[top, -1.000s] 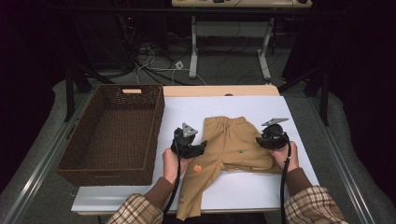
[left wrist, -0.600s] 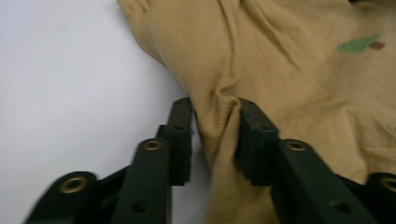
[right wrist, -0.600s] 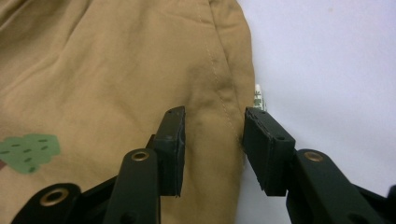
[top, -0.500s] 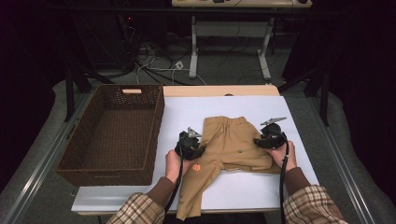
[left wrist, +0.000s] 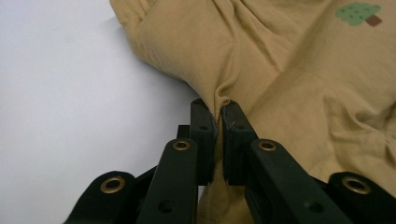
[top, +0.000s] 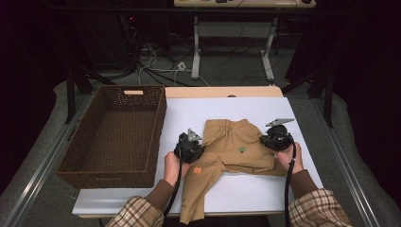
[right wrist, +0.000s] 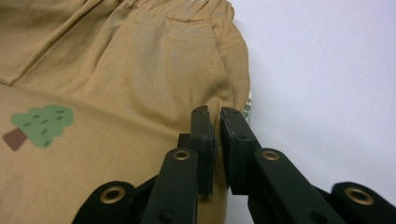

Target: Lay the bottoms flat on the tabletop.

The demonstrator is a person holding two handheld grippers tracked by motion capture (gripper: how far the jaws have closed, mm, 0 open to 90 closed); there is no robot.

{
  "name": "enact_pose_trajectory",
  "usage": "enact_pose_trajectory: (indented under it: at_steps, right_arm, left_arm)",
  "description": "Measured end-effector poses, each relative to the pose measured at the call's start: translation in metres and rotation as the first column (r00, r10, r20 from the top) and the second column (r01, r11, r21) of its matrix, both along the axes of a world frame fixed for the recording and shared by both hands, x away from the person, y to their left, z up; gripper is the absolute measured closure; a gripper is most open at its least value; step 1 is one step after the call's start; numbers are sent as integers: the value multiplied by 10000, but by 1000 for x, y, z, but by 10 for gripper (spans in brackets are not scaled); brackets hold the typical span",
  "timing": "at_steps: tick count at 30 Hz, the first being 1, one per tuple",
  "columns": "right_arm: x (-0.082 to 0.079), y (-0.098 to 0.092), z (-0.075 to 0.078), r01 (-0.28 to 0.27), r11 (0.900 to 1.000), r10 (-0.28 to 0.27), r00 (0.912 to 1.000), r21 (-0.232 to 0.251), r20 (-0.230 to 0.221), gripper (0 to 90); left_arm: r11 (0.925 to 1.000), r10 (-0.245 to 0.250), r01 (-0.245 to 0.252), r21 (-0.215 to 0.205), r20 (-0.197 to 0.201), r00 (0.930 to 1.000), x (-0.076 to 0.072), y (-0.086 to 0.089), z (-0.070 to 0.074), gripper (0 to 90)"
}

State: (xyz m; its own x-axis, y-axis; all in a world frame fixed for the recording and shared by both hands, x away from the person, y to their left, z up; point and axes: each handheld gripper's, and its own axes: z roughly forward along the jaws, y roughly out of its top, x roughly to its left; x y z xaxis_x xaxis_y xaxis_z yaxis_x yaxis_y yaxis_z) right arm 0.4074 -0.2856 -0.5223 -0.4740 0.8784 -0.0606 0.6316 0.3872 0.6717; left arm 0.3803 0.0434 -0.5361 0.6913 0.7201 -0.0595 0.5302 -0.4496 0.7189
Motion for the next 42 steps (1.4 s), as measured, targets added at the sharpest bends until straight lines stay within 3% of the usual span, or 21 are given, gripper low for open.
enact_pose_trajectory:
  at_steps: [3,6,10,21,24,26,28,31,35,42]
  right_arm:
    - [1,1,-5,-69,9991,55,9995,-408,-326,840]
    - [4,-1,-12,-52,9972,-2,9974,-747,-714,836]
    - [5,-4,-11,55,9957,-120,9975,-923,-697,829]
    - [5,-6,-13,116,9962,-176,9975,-859,-689,809]
    - [5,-6,-14,109,9965,-166,9975,-829,-683,791]
    - [6,-6,-14,141,9969,-197,9972,-778,-720,764]
    - [6,-7,-15,158,9971,-212,9972,-749,-713,717]
    - [7,-6,-17,222,9983,-269,9958,-546,-871,635]
    - [8,-5,-18,176,9990,-216,9947,-401,-1005,566]
    - [9,-7,-22,411,9992,-411,9921,-24,-1184,532]
  left_arm:
    - [9999,-114,114,33,-9,9999,-2,-4,-1,823]
    - [9998,-152,151,91,120,9998,-3,-5,4,711]
    - [10000,-8,12,-87,371,9993,-4,-1,16,601]
    - [9958,915,-902,-184,955,9912,-3,12,31,600]
    - [9941,1081,-1081,-36,580,9925,5,13,22,612]
    - [9957,910,-909,-162,42,9958,9,12,12,606]
    - [9977,655,-659,-162,-230,9976,9,6,5,583]
    - [9990,432,-428,100,-432,9981,8,-6,-2,518]
    - [9986,274,-237,478,-795,9965,8,-17,-13,502]
    - [9991,269,-242,335,-819,9963,5,-20,-18,523]
